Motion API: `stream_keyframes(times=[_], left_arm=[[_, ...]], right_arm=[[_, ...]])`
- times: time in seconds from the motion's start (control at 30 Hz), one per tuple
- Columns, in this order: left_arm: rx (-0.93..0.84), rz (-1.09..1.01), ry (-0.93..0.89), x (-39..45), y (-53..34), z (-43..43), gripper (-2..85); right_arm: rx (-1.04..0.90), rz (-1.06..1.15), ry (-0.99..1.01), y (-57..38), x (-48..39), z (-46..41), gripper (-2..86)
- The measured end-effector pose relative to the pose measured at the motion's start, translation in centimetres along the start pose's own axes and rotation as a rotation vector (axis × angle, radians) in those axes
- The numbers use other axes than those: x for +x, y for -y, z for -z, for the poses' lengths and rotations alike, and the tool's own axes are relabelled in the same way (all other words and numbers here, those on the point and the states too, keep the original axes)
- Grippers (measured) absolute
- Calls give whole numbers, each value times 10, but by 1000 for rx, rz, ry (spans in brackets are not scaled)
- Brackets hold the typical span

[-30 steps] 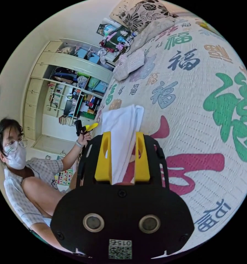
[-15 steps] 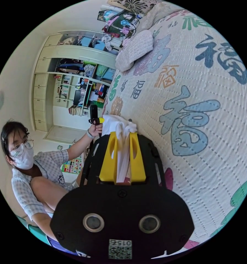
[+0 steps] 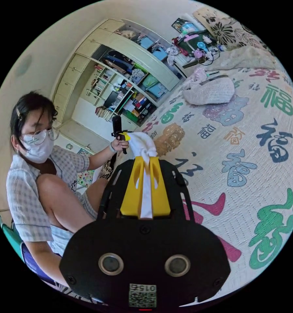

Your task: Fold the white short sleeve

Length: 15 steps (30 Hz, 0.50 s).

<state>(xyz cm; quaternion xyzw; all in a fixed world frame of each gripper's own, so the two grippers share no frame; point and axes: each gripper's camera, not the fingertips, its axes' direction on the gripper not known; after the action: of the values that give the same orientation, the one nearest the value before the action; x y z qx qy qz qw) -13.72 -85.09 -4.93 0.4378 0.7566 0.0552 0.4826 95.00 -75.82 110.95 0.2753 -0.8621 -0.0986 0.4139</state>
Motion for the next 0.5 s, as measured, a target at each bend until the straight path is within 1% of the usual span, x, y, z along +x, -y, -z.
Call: stream_keyframes(times=[0.07,0.2,0.33,0.43,0.5], left_arm=[[-31,-97,31,45,-26,-2,4],[-111,-200,91,100,-76,-17,4],[-239,-166,128,131,-134,-52,6],[-303,-126,181,144,-167,-78,11],[-309,-110,210,151,-182,-89,17]], right_arm=[[-51,100,-52,-21,-41,-12,22],[-165,190,-132,-65,-92,-46,21],[-344,188,-229,-119,-120,-105,24],[-389,132,-255,-147,-121,-142,29],[-410,108,-291,-160,-120,-160,36]])
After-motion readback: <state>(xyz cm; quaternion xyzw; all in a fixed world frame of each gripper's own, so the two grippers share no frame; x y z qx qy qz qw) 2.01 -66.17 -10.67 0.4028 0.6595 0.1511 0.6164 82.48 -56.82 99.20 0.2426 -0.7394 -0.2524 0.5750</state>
